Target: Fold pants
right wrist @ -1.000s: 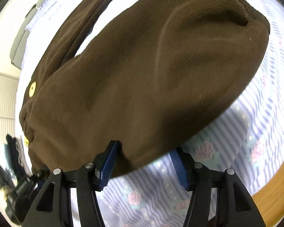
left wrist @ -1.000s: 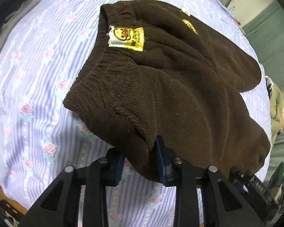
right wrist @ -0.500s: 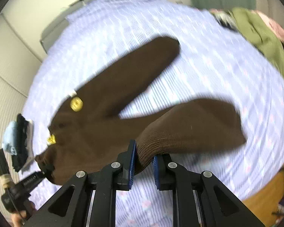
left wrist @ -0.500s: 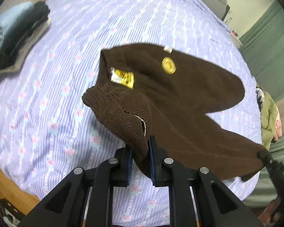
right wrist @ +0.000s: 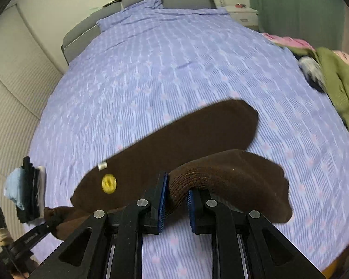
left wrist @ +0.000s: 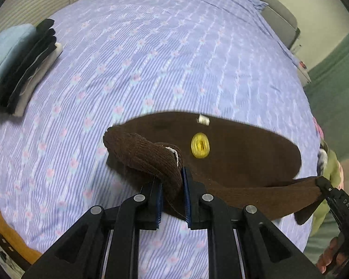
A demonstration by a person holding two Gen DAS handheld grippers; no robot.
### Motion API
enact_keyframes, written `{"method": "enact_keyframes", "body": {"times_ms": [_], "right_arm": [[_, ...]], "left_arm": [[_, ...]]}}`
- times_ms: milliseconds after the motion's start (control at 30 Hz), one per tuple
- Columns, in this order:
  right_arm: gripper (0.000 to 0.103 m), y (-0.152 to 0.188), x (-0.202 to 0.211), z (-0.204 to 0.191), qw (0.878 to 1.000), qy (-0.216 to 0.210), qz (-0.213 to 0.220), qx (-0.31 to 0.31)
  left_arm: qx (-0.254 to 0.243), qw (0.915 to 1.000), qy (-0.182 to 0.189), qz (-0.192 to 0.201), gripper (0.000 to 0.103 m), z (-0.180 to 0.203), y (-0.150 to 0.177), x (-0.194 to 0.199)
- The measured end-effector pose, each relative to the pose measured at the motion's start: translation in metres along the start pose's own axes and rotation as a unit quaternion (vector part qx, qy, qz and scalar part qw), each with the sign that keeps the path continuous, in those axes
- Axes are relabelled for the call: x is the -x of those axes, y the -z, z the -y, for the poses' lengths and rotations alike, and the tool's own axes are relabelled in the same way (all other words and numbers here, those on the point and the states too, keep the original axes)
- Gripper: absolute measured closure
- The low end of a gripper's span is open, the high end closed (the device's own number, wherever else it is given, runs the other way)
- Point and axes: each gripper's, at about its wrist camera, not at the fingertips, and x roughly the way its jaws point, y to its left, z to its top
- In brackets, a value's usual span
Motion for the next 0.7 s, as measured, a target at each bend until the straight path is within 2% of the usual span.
{"method": "enact_keyframes", "body": {"times_ms": [233,400,500,600,667,700], "right_arm": [[0.086,-0.05,-0.091,-0.021,0.998,0.013,-0.051,0.021],[0.086,-0.06,-0.155,-0.021,0.994,0.025,-0.101,0.013],[0.085,-0.064,-0.176,-0.026,0.993,0.024,-0.112,0.026],[0.076,-0.068,-0.19,-0.027,0.991,0.014,-0.128,0.033],[0.061,-0.071,-0.19,-0.029,0.991,0.001,-0.125,0.046],[0.057,-0.071,-0.188,-0.032,0.991,-0.003,-0.121,0.054]], "left_arm": [[0.024,0.9983,-0.032,-0.042,0.086,0.0,-0.055,-0.065],[0.022,0.9957,-0.059,-0.068,0.083,0.002,-0.076,-0.101],[0.013,0.9944,-0.075,-0.073,0.08,0.006,-0.083,-0.111],[-0.013,0.9928,-0.092,-0.076,0.077,0.014,-0.083,-0.115],[-0.019,0.9921,-0.095,-0.08,0.077,0.017,-0.083,-0.113],[-0.017,0.992,-0.093,-0.083,0.075,0.018,-0.083,-0.11]]}}
